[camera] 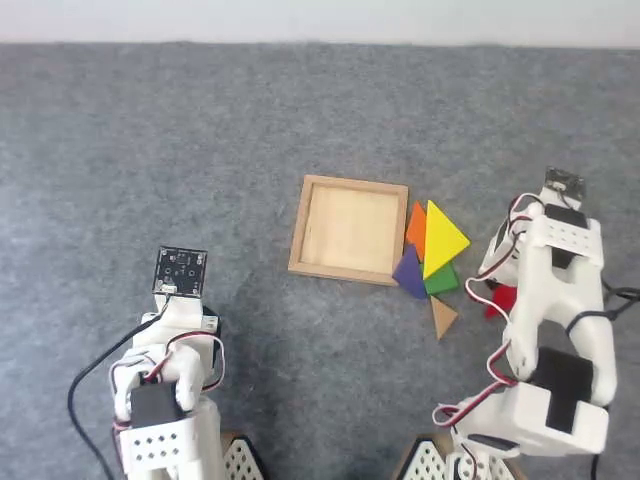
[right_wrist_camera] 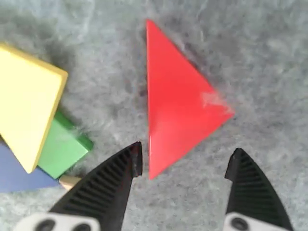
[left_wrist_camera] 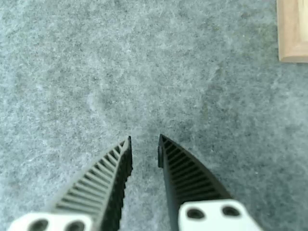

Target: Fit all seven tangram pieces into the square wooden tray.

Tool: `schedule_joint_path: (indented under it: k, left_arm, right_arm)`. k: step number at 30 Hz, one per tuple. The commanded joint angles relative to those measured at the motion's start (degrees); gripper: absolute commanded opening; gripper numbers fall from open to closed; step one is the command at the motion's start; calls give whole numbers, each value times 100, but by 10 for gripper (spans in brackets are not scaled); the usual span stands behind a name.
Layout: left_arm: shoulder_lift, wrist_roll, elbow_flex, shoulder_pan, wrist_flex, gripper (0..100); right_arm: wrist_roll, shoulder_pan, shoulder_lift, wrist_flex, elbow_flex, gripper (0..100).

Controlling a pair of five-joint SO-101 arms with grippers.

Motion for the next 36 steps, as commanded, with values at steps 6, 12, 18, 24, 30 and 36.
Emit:
schedule_joint_path:
  k: [6, 12, 18, 24, 30, 36]
  left_arm:
    - [-70, 18, -40, -35, 0, 88]
    - [-70, 18, -40, -35, 0, 88]
    - [-70, 18, -40, -35, 0, 88]
    - [-70, 18, -40, -35, 0, 88]
    - [-70, 18, -40, -35, 0, 88]
    - [-70, 18, -40, -35, 0, 88]
  right_arm:
    - [53, 145, -154, -330, -53, 285]
    - [-26, 163, -136, -409, -53, 288]
    - [-290, 286, -84, -514, -44, 288]
    - [-290, 268, -84, -514, -44, 288]
    - [-299, 268, -75, -514, -44, 289]
    - [-255, 268, -75, -470, -53, 289]
